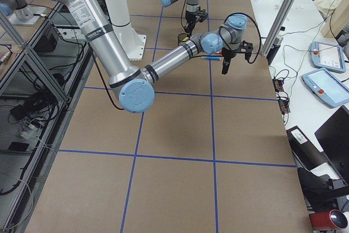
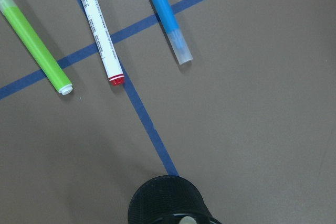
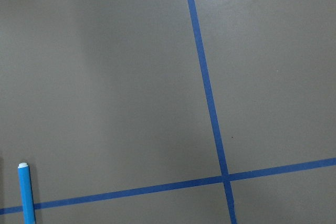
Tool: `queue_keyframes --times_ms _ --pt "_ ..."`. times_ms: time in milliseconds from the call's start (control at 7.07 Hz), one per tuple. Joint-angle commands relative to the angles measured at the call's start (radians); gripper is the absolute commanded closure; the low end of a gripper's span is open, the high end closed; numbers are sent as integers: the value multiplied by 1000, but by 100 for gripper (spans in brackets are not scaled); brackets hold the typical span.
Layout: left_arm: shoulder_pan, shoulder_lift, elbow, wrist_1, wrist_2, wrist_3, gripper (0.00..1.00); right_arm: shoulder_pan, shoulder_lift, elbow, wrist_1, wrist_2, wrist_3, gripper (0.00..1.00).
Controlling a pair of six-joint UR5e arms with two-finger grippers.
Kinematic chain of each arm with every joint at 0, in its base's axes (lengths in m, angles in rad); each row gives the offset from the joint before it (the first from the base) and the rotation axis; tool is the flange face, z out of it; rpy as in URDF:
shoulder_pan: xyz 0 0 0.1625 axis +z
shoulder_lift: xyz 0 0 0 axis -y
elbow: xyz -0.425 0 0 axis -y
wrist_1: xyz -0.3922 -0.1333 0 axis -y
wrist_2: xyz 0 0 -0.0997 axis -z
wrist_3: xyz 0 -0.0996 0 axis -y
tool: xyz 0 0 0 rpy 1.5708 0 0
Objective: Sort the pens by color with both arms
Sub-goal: 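Lower the left gripper onto the yellow highlighter in the cup, then grasp the yellow highlighter with the left gripper and lift it out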
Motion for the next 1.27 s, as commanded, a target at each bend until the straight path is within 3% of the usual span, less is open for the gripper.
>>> queue_keyframes --times_ms 0,707,848,1131 --pt "-25 -1 -78 71 -3 0 83 -1 0 0 0 0 1 1" --pt "-173 -41 -111 145 -78 -23 85 -4 0 3 0 0 1 1" --pt "-222 -52 -71 142 -95 -23 87 -4 0 2 0 -2 3 1" --pt "-302 -115 102 127 -152 -6 87 -4 0 8 0 -6 1 1"
